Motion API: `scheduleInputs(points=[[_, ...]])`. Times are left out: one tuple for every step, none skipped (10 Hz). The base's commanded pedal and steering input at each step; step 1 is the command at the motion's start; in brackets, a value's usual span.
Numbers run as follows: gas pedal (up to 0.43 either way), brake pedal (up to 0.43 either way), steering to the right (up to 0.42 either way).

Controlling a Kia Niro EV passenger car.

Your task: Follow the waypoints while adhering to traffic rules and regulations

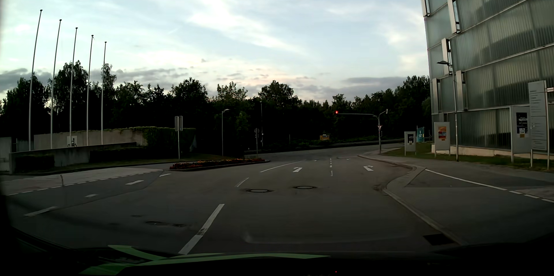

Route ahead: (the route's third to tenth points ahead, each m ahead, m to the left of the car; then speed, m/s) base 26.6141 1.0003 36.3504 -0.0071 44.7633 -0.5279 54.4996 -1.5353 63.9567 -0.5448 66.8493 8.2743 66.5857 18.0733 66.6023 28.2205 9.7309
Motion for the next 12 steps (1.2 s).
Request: scheduleInputs(points=[[0.000, 0.091, -0.001], [0.000, 0.116, -0.001], [0.000, 0.128, -0.001], [0.000, 0.140, -0.001], [0.000, 0.146, -0.001], [0.000, 0.152, 0.000], [0.000, 0.152, 0.001], [0.000, 0.152, 0.001], [0.000, 0.146, 0.003], [0.000, 0.152, 0.006], [0.000, 0.152, 0.011], [0.000, 0.159, 0.012]])
